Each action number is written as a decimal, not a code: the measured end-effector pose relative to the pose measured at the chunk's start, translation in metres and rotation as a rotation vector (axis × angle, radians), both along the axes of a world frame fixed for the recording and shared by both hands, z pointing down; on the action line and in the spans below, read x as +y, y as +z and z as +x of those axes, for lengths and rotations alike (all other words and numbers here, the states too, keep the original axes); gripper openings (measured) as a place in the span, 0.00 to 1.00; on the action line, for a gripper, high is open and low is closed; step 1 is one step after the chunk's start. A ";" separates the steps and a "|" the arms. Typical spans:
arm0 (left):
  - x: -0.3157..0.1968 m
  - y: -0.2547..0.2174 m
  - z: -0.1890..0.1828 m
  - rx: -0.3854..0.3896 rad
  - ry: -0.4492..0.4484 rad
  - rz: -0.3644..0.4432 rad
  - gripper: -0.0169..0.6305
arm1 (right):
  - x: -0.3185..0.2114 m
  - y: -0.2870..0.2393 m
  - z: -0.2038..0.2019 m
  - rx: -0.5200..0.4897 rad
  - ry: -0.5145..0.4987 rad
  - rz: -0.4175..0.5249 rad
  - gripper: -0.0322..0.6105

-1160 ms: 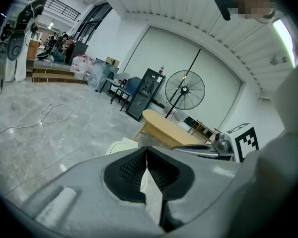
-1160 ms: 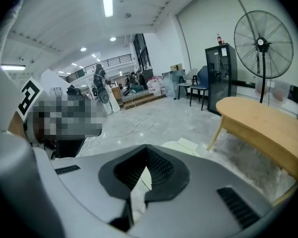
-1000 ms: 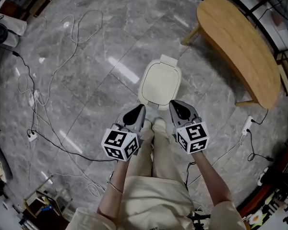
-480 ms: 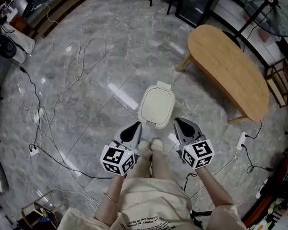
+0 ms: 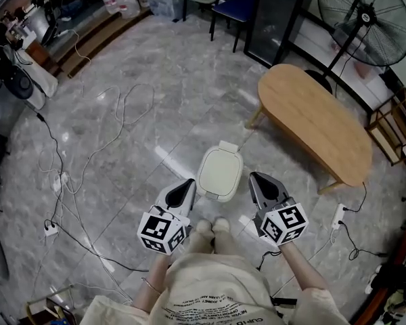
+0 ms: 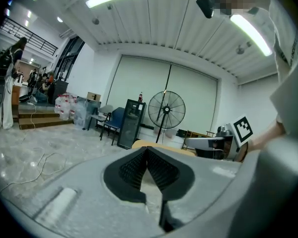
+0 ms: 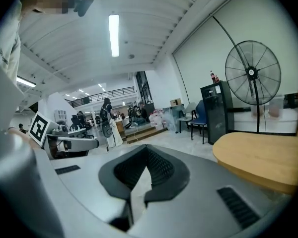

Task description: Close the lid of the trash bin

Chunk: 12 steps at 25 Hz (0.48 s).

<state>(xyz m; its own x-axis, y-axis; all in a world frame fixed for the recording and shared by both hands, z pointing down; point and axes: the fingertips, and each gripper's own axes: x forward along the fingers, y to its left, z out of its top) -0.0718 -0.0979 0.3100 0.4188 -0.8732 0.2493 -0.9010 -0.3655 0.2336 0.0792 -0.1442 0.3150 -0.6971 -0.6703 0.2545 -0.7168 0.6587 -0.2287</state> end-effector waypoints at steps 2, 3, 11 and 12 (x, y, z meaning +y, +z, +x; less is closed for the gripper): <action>-0.002 -0.011 -0.001 -0.010 -0.006 0.028 0.06 | -0.005 -0.014 0.003 -0.019 0.000 0.030 0.06; -0.004 -0.016 -0.001 -0.013 -0.010 0.042 0.06 | -0.007 -0.021 0.005 -0.026 0.001 0.046 0.06; -0.009 -0.057 -0.011 -0.052 -0.042 0.142 0.06 | -0.015 -0.069 0.017 -0.085 0.027 0.138 0.06; -0.009 -0.062 -0.012 -0.061 -0.046 0.155 0.06 | -0.015 -0.073 0.018 -0.089 0.024 0.149 0.06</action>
<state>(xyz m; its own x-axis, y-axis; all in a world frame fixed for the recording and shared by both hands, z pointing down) -0.0839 -0.1071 0.2481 0.3654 -0.9212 0.1337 -0.9285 -0.3507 0.1219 0.0968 -0.1591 0.2420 -0.6961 -0.7124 0.0890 -0.7137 0.6733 -0.1932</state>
